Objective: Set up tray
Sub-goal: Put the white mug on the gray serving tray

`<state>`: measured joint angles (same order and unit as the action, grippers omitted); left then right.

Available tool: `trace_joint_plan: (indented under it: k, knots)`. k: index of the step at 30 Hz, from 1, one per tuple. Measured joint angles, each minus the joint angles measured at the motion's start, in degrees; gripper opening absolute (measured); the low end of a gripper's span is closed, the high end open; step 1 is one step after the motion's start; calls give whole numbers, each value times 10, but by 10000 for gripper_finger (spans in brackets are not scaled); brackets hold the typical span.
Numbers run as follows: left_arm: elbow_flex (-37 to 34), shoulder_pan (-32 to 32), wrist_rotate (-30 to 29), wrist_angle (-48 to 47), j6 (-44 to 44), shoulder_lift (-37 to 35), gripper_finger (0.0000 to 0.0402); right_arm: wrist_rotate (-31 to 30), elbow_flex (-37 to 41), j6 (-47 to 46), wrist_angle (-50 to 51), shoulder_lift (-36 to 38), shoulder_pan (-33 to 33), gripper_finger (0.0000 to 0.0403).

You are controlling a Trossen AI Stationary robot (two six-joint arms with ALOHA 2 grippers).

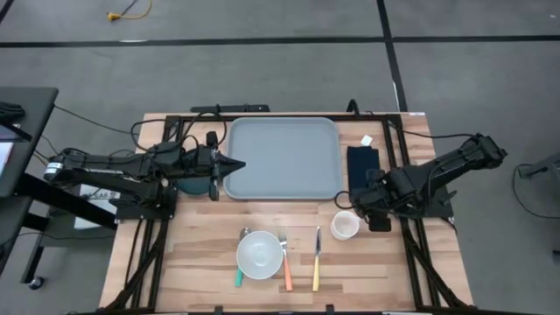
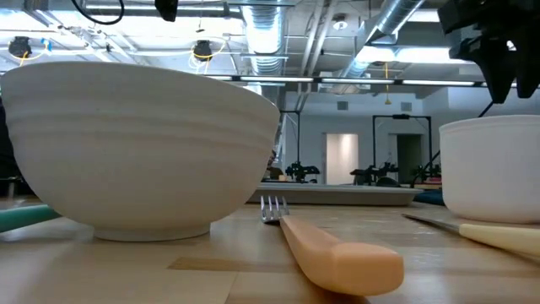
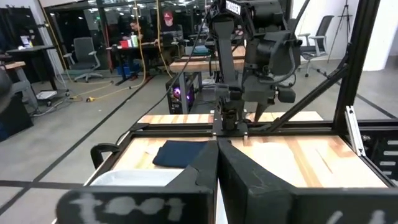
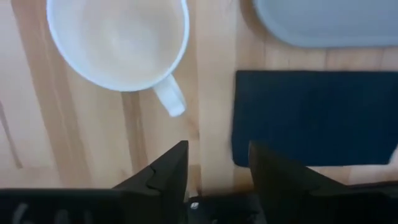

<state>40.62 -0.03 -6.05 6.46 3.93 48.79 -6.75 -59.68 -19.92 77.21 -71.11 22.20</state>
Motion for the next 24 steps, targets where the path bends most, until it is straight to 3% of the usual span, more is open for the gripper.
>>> trace_joint_plan:
  k: [8, 16, 24]
  knots:
    - [2, 0, 84, -33, 1, 46, 0, -20, 66, -43, -62, 34, 55, 170]
    - [19, 0, 84, -49, 1, 68, 0, -22, 103, -132, -101, 54, 96, 164]
    - [19, 0, 83, -46, -9, 66, 0, -22, 123, -191, -108, 51, 97, 171]
